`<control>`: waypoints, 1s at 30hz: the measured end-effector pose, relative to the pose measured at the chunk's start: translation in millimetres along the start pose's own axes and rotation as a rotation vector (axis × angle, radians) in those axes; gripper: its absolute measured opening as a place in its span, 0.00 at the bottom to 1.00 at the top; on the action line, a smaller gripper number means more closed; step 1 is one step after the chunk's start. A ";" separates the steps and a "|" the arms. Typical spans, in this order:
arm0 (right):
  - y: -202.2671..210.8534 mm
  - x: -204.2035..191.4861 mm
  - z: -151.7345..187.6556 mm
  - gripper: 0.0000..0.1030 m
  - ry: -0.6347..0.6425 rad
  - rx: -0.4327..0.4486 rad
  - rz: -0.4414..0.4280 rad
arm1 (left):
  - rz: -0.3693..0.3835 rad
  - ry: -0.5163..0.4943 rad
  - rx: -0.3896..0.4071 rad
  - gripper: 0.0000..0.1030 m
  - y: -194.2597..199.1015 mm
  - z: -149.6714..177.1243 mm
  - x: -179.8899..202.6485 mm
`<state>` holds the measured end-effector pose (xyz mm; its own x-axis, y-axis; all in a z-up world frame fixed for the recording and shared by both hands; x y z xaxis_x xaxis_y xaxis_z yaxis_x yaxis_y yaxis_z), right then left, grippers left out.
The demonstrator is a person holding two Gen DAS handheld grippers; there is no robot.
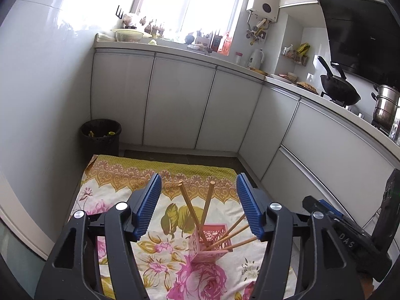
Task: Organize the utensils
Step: 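Drop the right tool's chopstick into the pink holder and open both tools, then return both tools to the pile and grasp a wooden chopstick each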
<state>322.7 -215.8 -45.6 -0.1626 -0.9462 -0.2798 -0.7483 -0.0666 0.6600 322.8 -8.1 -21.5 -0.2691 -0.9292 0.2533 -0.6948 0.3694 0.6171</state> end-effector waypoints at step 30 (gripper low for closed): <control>80.5 165.3 277.0 0.94 -0.518 -0.446 0.047 | -0.012 -0.718 -0.807 0.90 -107.3 254.9 147.5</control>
<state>57.4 -289.8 -231.9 -0.5584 -0.6850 -0.4679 -0.4145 -0.2582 0.8727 187.6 -187.3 -240.3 -0.7757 -0.6247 -0.0897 -0.1259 0.0138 0.9920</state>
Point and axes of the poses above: each gripper's, at about its wrist camera, not at the fingertips, and y roughly against the way its jaws point, x to its right, z to its underside, the point moved 5 cm from there along -y, roughly the way its jaws point, and after that the axes turned 13 degrees about -x, right-handed, at the moved point
